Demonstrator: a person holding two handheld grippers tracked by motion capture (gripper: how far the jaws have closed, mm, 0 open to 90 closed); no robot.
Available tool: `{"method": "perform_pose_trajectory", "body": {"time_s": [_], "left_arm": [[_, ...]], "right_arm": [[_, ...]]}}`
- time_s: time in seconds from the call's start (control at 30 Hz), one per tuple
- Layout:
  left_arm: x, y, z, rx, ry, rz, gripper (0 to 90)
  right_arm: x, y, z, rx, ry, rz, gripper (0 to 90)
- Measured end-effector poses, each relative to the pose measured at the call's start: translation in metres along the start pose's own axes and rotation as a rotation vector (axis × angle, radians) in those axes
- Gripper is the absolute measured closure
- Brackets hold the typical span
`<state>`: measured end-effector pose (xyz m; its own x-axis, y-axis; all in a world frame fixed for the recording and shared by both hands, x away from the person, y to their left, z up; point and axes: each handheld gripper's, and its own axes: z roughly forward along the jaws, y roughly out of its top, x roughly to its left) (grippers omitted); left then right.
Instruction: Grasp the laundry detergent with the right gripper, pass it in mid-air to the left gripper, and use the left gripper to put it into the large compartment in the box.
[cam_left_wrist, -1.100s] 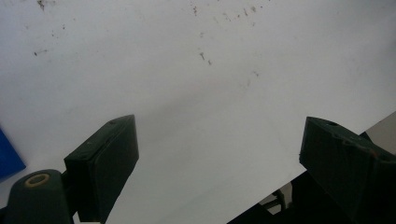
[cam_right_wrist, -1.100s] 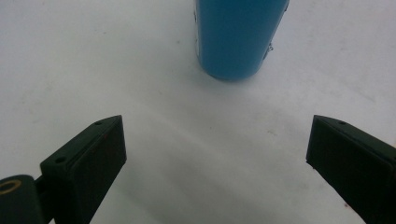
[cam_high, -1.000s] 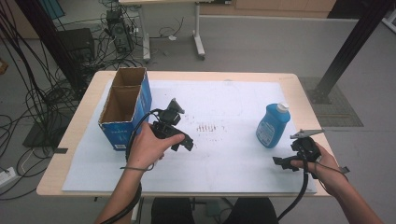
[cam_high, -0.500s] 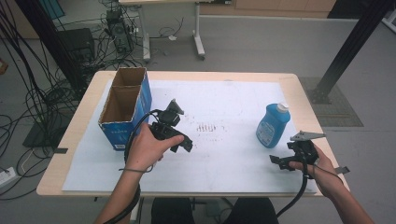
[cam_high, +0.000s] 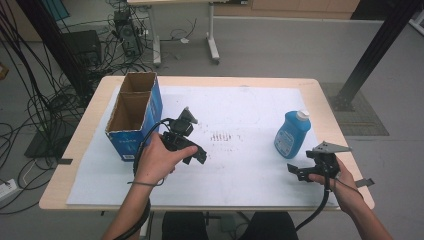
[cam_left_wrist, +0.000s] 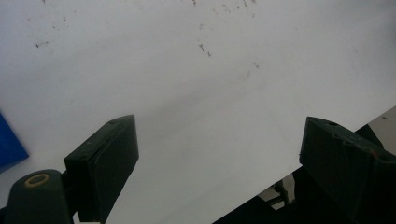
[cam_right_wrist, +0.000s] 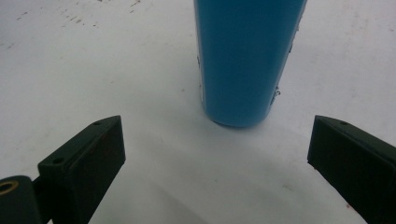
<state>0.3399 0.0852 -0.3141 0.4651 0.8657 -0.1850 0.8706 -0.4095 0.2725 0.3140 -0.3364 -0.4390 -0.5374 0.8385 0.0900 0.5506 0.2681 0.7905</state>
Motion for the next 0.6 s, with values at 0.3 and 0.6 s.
{"method": "perform_pose_trajectory", "body": {"time_s": [0.3,0.6], "left_arm": [[0.001,-0.003,0.001,0.008,0.005,-0.002,12.1],[-0.001,-0.003,0.001,0.008,0.003,0.0,12.1]], "right_arm": [[-0.001,-0.005,0.006,-0.062,-0.001,-0.012,3.6],[0.001,-0.008,0.014,-0.13,-0.003,-0.032,3.5]]}}
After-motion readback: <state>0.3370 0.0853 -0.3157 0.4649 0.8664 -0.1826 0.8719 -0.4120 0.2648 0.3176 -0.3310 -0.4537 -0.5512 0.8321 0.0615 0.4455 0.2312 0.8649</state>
